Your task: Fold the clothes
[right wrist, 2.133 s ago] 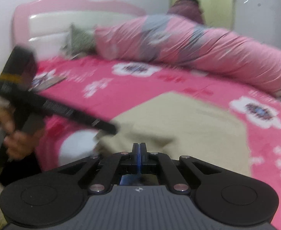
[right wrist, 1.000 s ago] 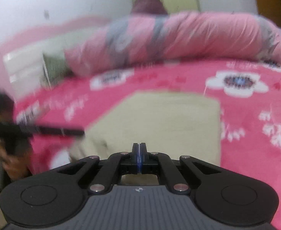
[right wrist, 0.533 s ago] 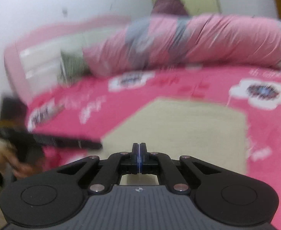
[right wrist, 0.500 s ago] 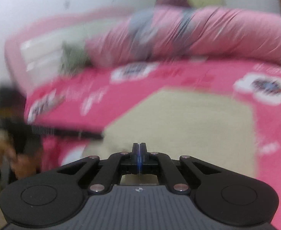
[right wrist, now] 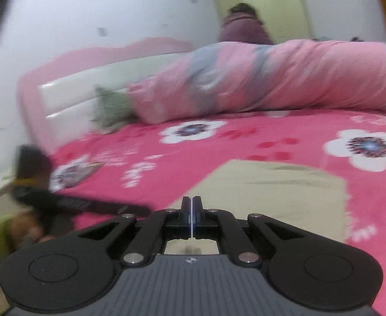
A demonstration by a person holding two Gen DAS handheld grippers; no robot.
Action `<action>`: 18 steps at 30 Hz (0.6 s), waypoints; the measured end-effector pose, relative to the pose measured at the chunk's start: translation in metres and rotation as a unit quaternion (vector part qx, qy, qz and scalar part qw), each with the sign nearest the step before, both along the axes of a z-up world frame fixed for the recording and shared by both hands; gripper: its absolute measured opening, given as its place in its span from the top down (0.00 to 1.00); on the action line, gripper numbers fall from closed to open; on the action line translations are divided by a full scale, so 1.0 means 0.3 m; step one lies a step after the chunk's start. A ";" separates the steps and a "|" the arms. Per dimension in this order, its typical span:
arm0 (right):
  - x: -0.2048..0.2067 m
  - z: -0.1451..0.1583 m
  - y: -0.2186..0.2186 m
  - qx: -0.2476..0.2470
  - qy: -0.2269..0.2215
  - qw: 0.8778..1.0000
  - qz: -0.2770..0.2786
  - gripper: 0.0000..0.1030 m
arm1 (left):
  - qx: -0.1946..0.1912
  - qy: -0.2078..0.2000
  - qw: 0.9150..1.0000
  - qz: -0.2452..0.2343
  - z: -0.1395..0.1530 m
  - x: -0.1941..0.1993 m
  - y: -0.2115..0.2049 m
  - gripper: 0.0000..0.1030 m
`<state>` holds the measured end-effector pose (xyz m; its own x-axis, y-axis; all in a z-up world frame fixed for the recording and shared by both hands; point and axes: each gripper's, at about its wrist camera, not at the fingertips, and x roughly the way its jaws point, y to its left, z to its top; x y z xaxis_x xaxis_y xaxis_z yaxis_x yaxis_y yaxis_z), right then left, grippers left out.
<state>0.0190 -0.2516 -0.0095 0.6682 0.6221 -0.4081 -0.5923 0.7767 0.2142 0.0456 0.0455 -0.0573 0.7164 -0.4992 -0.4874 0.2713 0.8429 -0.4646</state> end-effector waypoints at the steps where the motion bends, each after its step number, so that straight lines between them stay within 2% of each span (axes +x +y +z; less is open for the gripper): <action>1: 0.019 -0.017 0.007 -0.001 0.003 1.000 -0.006 0.99 | 0.012 0.002 1.000 -0.007 -0.010 0.001 -0.027 0.25; 3: 0.049 -0.057 0.024 -0.003 0.014 1.000 -0.016 0.99 | 0.033 0.004 0.999 -0.016 -0.031 -0.004 -0.066 0.25; 6: 0.048 -0.152 0.087 -0.033 0.042 0.999 -0.005 0.99 | 0.032 0.010 0.999 -0.018 -0.054 -0.017 -0.076 0.25; 10: -0.031 -0.182 0.082 -0.034 0.037 0.999 0.020 0.99 | 0.034 0.003 0.999 -0.021 -0.071 -0.041 -0.061 0.25; 12: -0.034 -0.172 0.054 -0.021 0.063 0.997 0.028 0.99 | 0.031 -0.003 0.999 -0.022 -0.079 -0.050 -0.057 0.25; 14: -0.027 -0.134 0.032 -0.024 0.067 0.997 0.026 0.99 | 0.029 -0.008 0.999 -0.024 -0.084 -0.050 -0.057 0.25; 18: 0.043 -0.037 0.021 -0.003 0.037 0.999 0.000 0.98 | 0.016 -0.010 1.000 -0.025 -0.093 -0.050 -0.048 0.24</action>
<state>0.0320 -0.2454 -0.0206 0.6366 0.6190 -0.4601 -0.5750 0.7785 0.2518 0.0305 0.0310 -0.0853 0.7014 -0.5183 -0.4894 0.3220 0.8429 -0.4312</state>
